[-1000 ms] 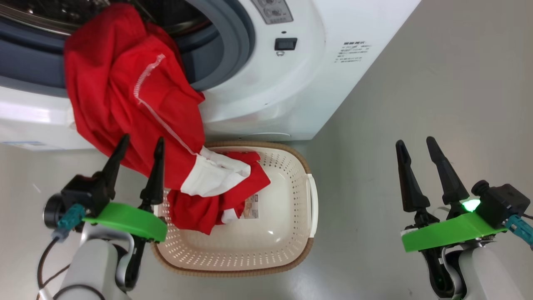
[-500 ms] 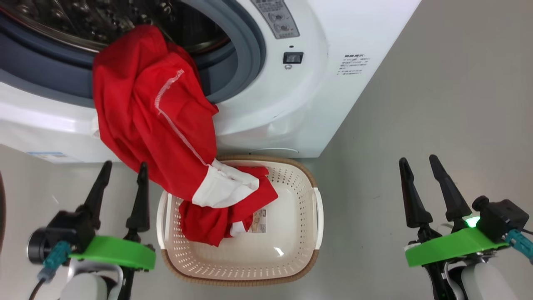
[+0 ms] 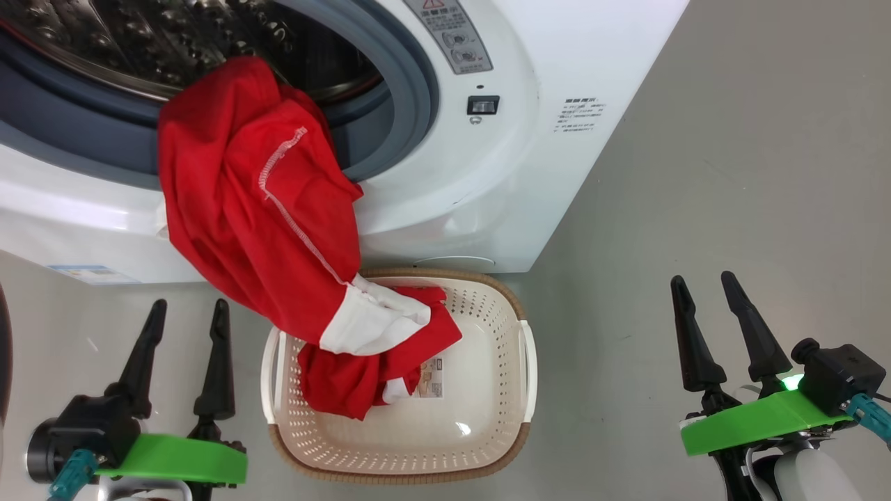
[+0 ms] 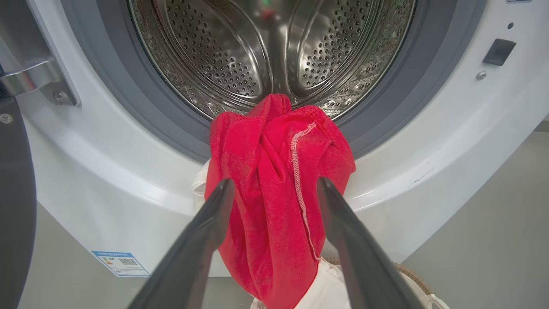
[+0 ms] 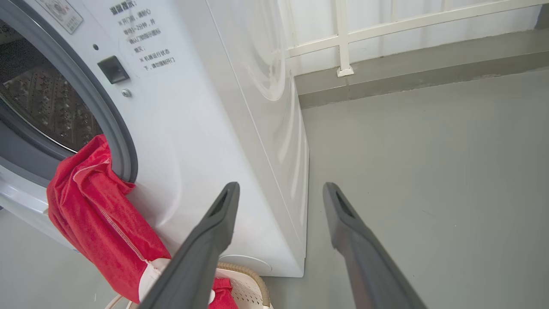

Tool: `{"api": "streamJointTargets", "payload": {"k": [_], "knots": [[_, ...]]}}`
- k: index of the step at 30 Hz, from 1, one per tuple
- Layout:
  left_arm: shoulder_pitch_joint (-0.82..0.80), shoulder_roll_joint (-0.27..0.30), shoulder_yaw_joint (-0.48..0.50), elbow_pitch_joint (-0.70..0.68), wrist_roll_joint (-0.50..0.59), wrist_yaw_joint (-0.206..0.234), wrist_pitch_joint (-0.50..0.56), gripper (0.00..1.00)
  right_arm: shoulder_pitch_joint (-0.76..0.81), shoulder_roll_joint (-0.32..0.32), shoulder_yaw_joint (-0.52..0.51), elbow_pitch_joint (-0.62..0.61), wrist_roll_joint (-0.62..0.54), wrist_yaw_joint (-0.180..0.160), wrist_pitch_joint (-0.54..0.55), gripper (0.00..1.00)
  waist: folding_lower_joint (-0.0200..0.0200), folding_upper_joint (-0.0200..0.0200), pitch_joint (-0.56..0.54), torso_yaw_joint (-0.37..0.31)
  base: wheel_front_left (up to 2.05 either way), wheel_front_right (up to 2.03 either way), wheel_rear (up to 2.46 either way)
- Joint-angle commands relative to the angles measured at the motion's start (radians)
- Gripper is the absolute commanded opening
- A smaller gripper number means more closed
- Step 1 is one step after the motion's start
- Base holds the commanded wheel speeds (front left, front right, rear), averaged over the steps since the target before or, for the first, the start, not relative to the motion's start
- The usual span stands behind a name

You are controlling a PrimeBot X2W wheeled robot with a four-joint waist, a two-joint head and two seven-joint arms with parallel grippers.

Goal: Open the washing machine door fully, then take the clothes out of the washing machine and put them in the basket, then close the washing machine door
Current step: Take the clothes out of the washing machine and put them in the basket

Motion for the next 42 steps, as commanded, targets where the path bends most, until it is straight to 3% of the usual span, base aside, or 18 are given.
{"api": "streamJointTargets", "payload": {"k": [1, 10, 18, 28, 42], "knots": [[0.016, 0.011, 0.036, -0.030, 0.012, -0.005, -0.005, 1.00, 0.016, -0.007, 0.019, -0.023, -0.010, 0.006, -0.006, 1.00, 0.0000, 0.0000, 0.000, -0.001, 0.00, 0.00, 0.00], [-0.020, 0.010, 0.026, -0.008, 0.014, -0.005, -0.005, 1.00, 0.012, -0.007, 0.021, -0.025, -0.007, 0.006, -0.006, 1.00, 0.0000, 0.0000, 0.008, -0.004, 0.00, 0.00, 0.00], [-0.169, 0.043, -0.004, 0.077, 0.029, -0.005, -0.005, 1.00, -0.005, -0.007, 0.025, -0.027, -0.006, 0.006, -0.006, 1.00, 0.0000, 0.0000, 0.032, 0.003, 0.00, 0.00, 0.00], [-0.470, 0.090, -0.066, 0.367, 0.081, -0.005, -0.005, 1.00, -0.046, -0.007, 0.045, -0.031, 0.002, 0.006, -0.006, 1.00, 0.0000, 0.0000, 0.090, -0.011, 0.00, 0.00, 0.00], [-0.787, 0.141, -0.102, 0.777, 0.126, 0.043, -0.002, 1.00, -0.073, -0.007, 0.052, -0.039, 0.028, 0.006, -0.006, 1.00, 0.0000, 0.0000, 0.148, -0.054, 0.00, 0.00, 0.00]]}}
